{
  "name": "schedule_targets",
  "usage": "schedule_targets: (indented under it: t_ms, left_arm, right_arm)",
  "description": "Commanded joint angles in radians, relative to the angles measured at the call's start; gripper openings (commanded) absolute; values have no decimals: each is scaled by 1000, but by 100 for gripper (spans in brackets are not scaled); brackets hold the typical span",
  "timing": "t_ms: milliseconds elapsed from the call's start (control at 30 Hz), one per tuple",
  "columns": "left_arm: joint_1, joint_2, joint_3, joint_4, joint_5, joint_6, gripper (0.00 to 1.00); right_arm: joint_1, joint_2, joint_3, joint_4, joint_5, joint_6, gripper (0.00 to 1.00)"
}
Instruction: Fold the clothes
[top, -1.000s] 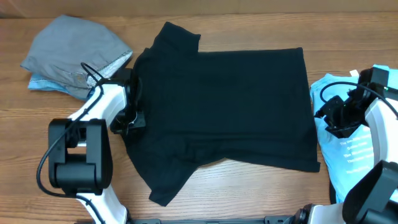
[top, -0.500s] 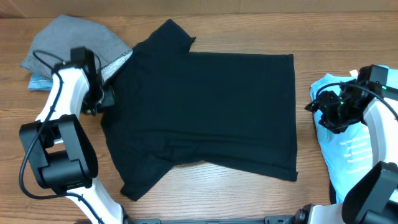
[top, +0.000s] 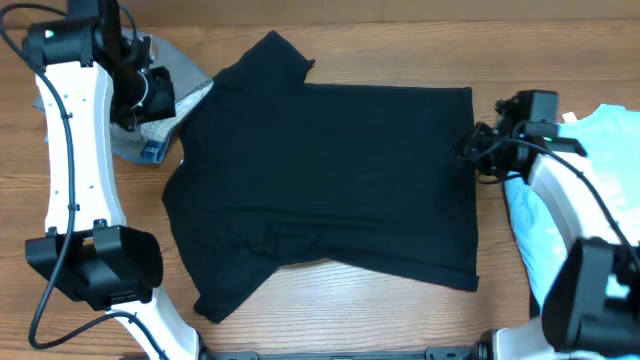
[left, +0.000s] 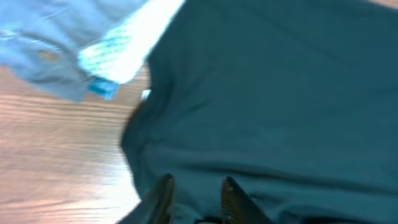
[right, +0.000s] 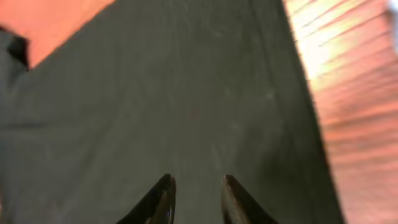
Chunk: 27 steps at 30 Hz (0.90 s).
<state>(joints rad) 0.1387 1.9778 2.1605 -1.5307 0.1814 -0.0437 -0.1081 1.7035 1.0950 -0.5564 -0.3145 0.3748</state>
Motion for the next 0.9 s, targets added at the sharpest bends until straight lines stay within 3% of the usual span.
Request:
schedule_targets:
  t_ms: [0,233,367,500,733,867]
  left_arm:
    - [-39,-24,35,-16,85,61,31]
    - [-108,-56,35,-61,78,79,28]
    - [-159,-72,35,-77,48,74,29]
    - [-193,-69,34,-79,-42,69,36]
    - [-196,-69,17,-94,-62,47,39]
    - [-196,-69,17,-91,-62,47,41]
  right_arm:
    - [8,108,-16,42,53,89,23]
    - [7,305,-16,201,77,181,13]
    - [6,409,-13,316,189,280,12]
    - [-9,478,26,394,217,315,11]
    - [-57,494,189,292,198,304,6]
    - [-93,492,294,204,58,153,7]
